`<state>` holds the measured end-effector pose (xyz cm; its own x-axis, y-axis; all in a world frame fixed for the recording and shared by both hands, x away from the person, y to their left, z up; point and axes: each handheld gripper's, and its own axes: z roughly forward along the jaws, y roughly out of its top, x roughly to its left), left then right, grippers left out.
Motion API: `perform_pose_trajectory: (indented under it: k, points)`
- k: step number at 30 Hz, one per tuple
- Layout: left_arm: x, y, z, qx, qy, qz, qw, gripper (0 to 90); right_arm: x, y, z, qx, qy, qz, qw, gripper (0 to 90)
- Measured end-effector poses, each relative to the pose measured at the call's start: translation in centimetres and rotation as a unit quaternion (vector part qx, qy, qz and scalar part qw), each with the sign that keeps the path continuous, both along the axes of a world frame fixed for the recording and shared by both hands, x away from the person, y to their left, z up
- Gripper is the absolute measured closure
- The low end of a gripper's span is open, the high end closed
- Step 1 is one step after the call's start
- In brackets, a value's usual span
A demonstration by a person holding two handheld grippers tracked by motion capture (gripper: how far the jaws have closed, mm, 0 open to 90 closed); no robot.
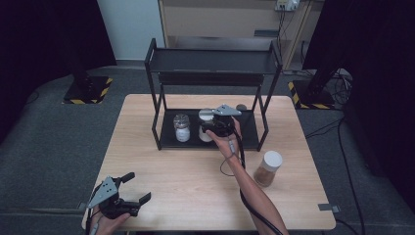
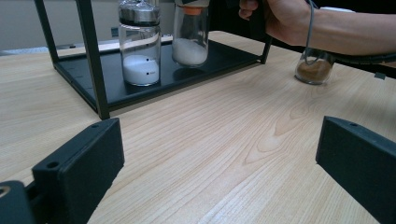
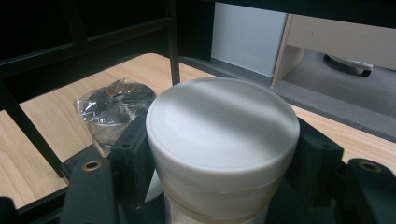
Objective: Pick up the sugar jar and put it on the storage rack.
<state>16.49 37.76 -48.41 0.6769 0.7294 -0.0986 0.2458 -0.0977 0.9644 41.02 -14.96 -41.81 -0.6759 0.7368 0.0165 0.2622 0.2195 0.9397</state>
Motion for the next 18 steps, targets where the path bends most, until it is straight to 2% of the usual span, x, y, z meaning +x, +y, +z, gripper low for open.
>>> perform_pose_trajectory:
  k: [18]
  points:
    - [0.00, 0.03, -0.02, -0.001, 0.000, 0.000, 1.0000, 0.0, 0.38, 0.39, -0.79, 0.004, 0.007, 0.002, 1.0000, 33.9]
